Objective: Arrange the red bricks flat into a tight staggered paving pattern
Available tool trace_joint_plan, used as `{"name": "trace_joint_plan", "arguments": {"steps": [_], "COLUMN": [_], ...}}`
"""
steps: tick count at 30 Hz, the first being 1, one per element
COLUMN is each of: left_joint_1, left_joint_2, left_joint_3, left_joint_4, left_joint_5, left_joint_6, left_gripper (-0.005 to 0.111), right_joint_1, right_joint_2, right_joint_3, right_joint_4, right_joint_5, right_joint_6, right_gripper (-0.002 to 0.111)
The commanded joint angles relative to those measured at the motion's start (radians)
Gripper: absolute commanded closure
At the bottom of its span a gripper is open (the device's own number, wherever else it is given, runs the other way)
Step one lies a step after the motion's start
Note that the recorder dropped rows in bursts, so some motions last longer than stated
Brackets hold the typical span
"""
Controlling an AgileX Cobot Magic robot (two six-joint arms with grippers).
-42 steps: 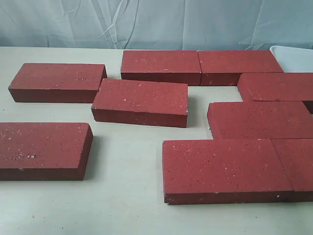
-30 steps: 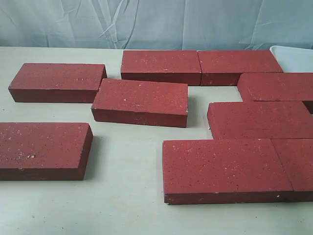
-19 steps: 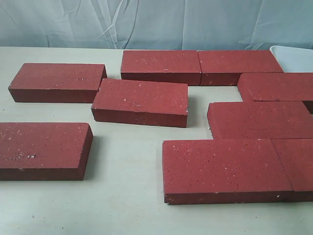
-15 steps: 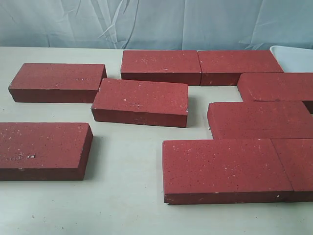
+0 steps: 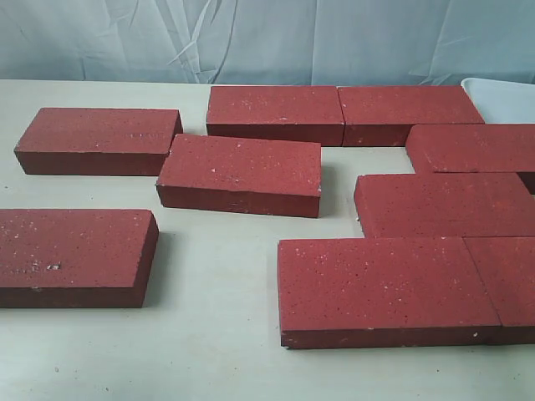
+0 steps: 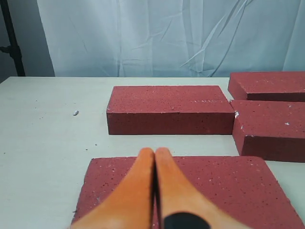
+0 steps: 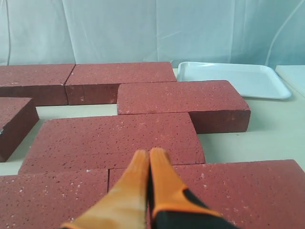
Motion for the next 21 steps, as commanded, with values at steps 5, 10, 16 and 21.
{"name": "trace_joint_plan", "arguments": {"steps": [5,10,16,21], "left_joint_1": [0.005,0.005,0.005,0.005], "left_joint_2": [-0.004,-0.004,-0.004,-0.004], "left_joint_3": [0.004,0.004,0.004,0.004], "left_joint_4": [0.091,0.091,0.091,0.089], "left_joint_5": [-0.227,-0.433,-0.450,-0.450], "left_joint_6": [0.002,0.002,0.002,-0.005], "left_gripper": [0.107,0.107,0.107,0.107], "right_joint_1": [0.001,0.001,0.001,0.001], "right_joint_2": [-0.005,-0.005,-0.005,-0.005], "right_joint_3": [0.002,0.002,0.002,0.002], "right_joint_4": [-0.001,-0.001,-0.001,-0.001], "right_joint_5": [-0.007,-0.007,-0.007,-0.007], "right_joint_6": [-0.003,-0.003,-0.003,-0.003], "right_gripper": [0.109,0.109,0.109,0.109]}}
